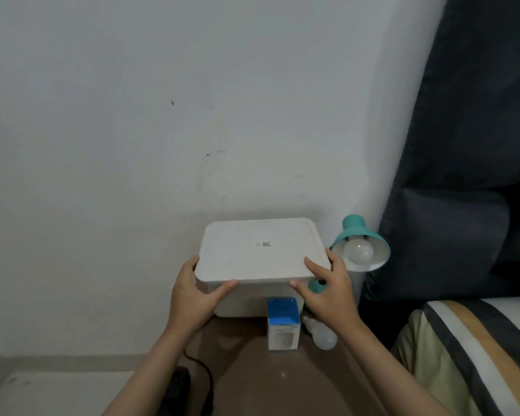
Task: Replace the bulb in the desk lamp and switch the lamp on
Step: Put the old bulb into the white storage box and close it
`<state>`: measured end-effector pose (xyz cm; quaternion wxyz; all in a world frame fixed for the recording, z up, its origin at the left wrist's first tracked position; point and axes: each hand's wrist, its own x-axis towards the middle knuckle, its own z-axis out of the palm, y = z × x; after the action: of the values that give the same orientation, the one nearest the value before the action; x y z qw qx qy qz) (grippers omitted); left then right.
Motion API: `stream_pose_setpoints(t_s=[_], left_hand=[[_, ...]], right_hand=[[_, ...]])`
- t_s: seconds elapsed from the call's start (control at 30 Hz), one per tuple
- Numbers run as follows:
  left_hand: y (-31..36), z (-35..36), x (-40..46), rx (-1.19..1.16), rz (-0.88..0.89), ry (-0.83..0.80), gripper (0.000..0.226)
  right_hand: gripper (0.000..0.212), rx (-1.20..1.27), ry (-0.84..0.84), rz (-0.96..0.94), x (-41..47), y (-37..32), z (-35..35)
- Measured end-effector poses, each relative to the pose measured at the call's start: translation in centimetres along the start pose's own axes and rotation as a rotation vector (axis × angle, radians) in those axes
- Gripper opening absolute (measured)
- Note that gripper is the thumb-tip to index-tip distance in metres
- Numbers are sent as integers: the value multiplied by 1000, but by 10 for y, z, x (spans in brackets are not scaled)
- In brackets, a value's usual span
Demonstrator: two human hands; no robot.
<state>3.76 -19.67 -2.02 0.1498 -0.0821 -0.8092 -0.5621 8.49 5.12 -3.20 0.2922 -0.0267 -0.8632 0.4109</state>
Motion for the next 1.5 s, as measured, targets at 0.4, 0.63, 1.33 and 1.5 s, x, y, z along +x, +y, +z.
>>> stream_pose_setpoints(t_s=[0.4,0.63,1.33,1.5], left_hand=[[-49,-18,-205,426,-34,-213,108],[-82,-5,-253,526,-131,-367,95],[-61,46,-30,461,47,-59,76],[-71,61,18,446,19,27,79]], right_hand=[[49,-51,-57,-33,-226,60,-44],[51,-68,-175,238,-292,85,-39],[45,-274,-192,271,-92,99,23],[40,-235,-100,357,-85,100,29]])
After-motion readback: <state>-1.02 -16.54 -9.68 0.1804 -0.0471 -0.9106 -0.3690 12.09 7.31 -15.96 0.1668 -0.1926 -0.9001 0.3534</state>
